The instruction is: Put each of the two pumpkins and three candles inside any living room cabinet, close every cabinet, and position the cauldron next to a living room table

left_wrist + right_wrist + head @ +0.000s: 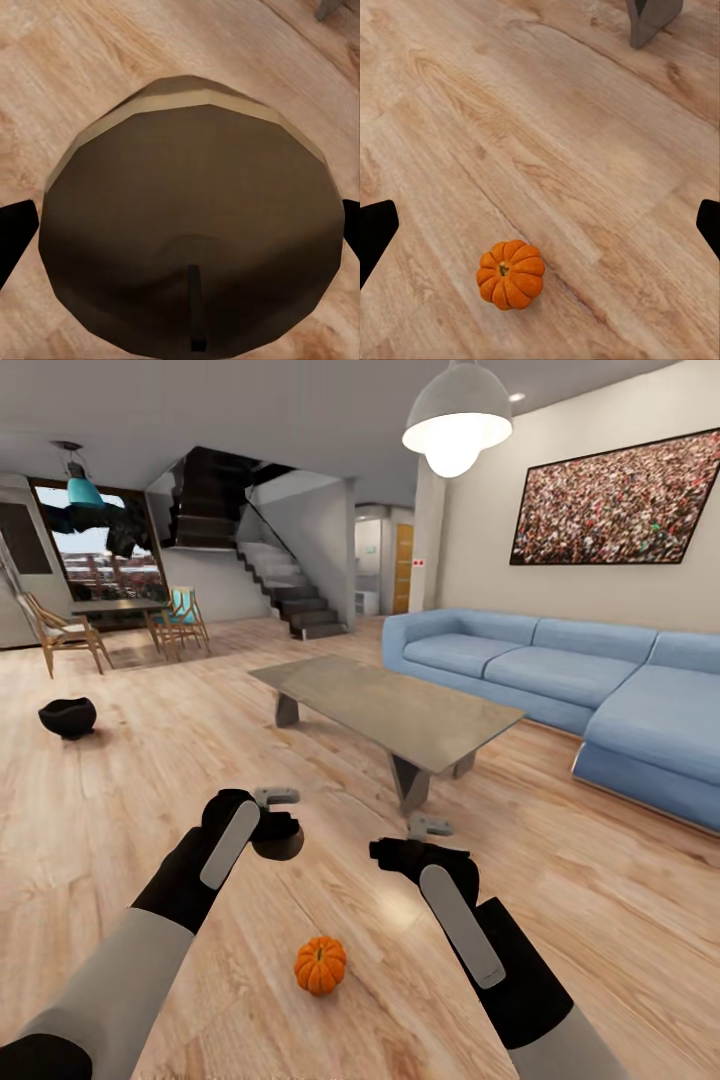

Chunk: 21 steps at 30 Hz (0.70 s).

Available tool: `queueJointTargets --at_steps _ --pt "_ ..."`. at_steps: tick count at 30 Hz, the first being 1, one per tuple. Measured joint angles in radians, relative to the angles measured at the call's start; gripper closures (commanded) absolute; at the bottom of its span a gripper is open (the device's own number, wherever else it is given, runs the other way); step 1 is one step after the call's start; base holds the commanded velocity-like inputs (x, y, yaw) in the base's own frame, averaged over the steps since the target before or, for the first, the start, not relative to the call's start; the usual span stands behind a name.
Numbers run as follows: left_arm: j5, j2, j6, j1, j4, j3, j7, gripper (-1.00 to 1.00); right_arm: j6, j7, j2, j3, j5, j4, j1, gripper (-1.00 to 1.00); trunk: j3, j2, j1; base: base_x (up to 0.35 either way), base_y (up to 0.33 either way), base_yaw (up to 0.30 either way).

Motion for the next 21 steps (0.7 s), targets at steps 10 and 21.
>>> queueJointTargets --at_steps 10,21 --pt "0.000 0.000 0.000 0.000 0.001 0.000 -0.001 1.00 0.000 0.000 0.001 0.000 0.000 0.001 0.001 -1.00 -0.009 0.000 0.000 0.000 0.185 0.241" --pt "-0.001 0.000 0.000 0.000 0.002 0.000 -0.001 1.00 0.000 0.000 0.001 0.000 0.000 0.001 0.000 -1.00 -0.017 0.000 0.000 0.000 0.282 0.250"
